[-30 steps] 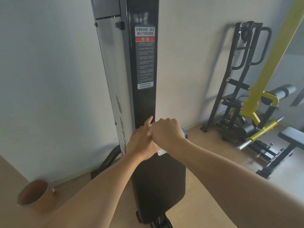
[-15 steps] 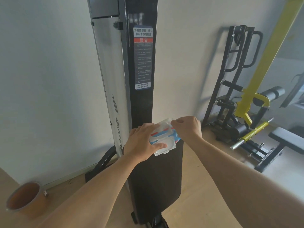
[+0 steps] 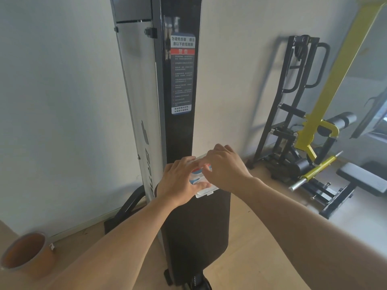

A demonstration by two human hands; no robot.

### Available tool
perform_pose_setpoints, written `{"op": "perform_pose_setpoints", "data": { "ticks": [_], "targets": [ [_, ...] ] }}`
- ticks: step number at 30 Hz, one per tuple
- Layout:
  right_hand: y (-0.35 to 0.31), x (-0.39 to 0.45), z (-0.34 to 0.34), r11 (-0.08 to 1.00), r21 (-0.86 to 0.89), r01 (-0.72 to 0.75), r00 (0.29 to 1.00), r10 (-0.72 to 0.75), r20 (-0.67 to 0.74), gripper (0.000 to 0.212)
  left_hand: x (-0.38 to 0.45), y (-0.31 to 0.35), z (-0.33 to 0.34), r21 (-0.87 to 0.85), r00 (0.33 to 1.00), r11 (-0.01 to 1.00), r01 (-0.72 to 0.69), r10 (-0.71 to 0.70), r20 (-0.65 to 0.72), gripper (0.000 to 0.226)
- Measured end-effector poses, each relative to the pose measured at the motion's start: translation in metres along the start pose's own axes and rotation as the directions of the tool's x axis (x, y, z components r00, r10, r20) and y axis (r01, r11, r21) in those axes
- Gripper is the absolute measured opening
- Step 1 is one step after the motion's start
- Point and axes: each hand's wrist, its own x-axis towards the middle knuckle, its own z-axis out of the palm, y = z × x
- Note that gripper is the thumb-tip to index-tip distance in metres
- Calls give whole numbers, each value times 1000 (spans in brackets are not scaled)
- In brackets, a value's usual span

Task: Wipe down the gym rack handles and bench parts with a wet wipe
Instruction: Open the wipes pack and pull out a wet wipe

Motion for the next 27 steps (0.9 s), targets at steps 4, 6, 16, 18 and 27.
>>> {"op": "perform_pose_setpoints", "data": {
  "ticks": [4, 6, 16, 18, 27],
  "targets": [
    [3, 3, 4, 990, 27, -140, 989, 138, 61, 29, 2, -2, 1, -22, 998, 998, 61, -61, 6, 76],
    [4, 5, 4, 988, 8, -155, 984, 154, 86, 30, 1, -2, 2, -17, 996, 996, 90, -90, 2, 80],
    [3, 18, 14, 980, 31, -196, 966, 187, 179, 17, -1, -3, 3, -34, 999, 999, 15, -16, -42, 66],
    [4, 20, 14, 947, 145, -287, 951, 263, 165, 10, -1, -3, 2, -46, 999, 999, 8, -11, -49, 64],
    [7, 28, 9, 816, 411, -406, 912, 386, 135, 15, -2, -6, 5, -2, 998, 1000, -26, 26, -49, 56]
  ]
}}
